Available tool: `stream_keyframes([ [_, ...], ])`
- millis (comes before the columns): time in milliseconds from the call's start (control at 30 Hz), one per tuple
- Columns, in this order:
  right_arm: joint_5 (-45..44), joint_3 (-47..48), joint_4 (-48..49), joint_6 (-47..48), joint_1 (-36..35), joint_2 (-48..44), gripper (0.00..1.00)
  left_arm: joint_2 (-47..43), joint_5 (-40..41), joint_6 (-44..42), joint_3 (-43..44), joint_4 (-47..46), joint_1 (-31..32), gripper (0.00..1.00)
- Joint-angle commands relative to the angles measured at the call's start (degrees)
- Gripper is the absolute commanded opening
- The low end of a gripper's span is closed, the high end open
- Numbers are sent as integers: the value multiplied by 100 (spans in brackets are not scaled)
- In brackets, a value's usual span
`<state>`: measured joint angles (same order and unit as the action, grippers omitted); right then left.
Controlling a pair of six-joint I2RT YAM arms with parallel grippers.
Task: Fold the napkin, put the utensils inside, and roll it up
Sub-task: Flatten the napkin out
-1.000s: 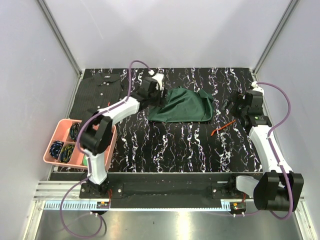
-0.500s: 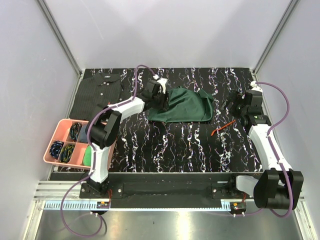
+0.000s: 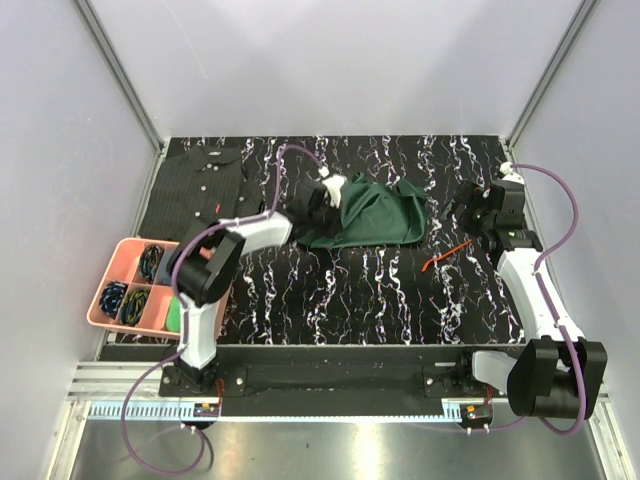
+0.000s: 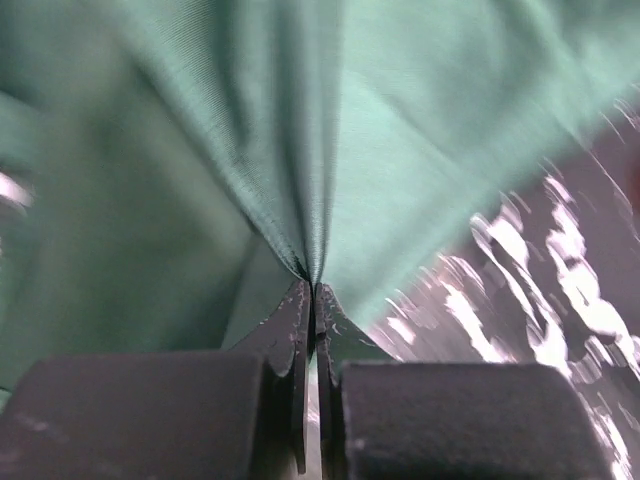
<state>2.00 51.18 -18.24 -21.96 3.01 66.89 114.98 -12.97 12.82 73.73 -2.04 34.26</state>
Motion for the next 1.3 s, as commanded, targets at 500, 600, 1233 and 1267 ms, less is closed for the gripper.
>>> stream_keyframes([
  [500,-174,288,-215,-388,-2172,562,95,-2432,-525,520,-2609,-1237,2638,63],
  [600,-156,156,-233,-371,-2506,448,93,-3354,276,406,-2952,-904,2638,76],
  [1233,-806,366,-514,-415,-5248,2238,48,-5285,1984,1240,-4166,591,398,76],
  [1267,-928,393,-557,-424,-5431,2336,48,-5180,1896,1267,-4148,582,284,76],
])
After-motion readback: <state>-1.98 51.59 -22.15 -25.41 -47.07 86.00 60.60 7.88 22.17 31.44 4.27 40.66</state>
